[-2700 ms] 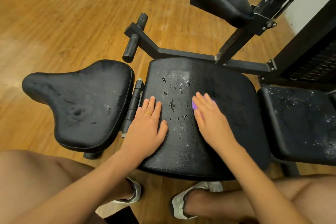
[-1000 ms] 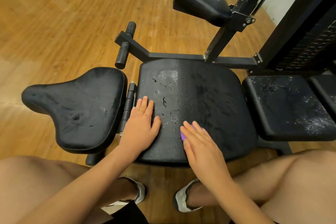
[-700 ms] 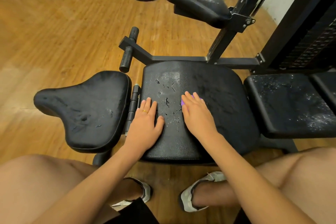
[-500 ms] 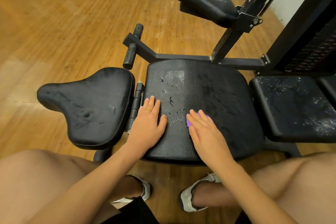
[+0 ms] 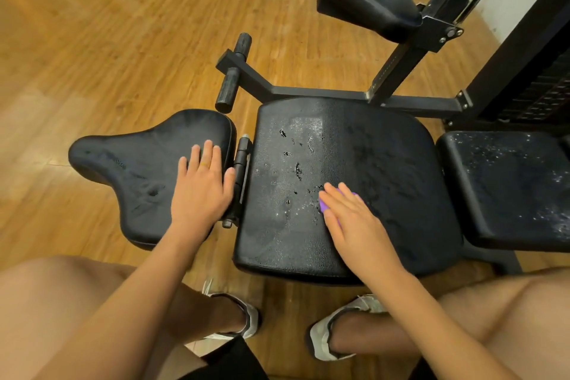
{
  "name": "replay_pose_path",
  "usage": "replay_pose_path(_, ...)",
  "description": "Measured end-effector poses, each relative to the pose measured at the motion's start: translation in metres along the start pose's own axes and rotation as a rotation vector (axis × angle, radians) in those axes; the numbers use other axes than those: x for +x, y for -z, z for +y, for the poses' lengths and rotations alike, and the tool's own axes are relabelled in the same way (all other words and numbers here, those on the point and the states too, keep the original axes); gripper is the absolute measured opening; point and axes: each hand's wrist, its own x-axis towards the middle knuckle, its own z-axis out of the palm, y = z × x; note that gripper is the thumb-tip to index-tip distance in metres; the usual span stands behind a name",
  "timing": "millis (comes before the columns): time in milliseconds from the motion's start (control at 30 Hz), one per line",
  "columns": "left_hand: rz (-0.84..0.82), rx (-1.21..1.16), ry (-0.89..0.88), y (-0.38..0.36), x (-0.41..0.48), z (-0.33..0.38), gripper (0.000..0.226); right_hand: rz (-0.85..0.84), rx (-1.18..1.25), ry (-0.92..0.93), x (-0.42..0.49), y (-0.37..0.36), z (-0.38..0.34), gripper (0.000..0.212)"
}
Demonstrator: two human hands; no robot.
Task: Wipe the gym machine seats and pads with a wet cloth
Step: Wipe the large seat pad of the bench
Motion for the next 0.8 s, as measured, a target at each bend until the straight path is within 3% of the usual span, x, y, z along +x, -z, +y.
replay_pose_path(100,-0.039,-0.023,-0.008,0.007,0.004,-0.001,0.057,0.000,-0.022,-0.042,0.013,-0.002,-0.002,0.039)
replay_pose_path(300,-0.083,-0.007,-0.149,0.017,0.015,-0.029,0.059,-0.022,-0.057,0.017,-0.047,0.002,-0.014,0.042)
replay_pose_path(400,-0.045,-0.035,-0.119,0.012,0.013,-0.034,0.058,-0.045,-0.048,0.015,-0.050,0.001,-0.012,0.046)
replay_pose_path(533,-0.030,-0.060,-0.074,0.010,0.013,-0.031,0.059,-0.055,-0.047,0.004,-0.005,-0.001,-0.003,0.052)
replay_pose_path(800,-0.024,-0.079,-0.036,0.013,0.012,-0.027,0.069,0.006,-0.079,-0.079,0.095,0.010,0.007,0.039)
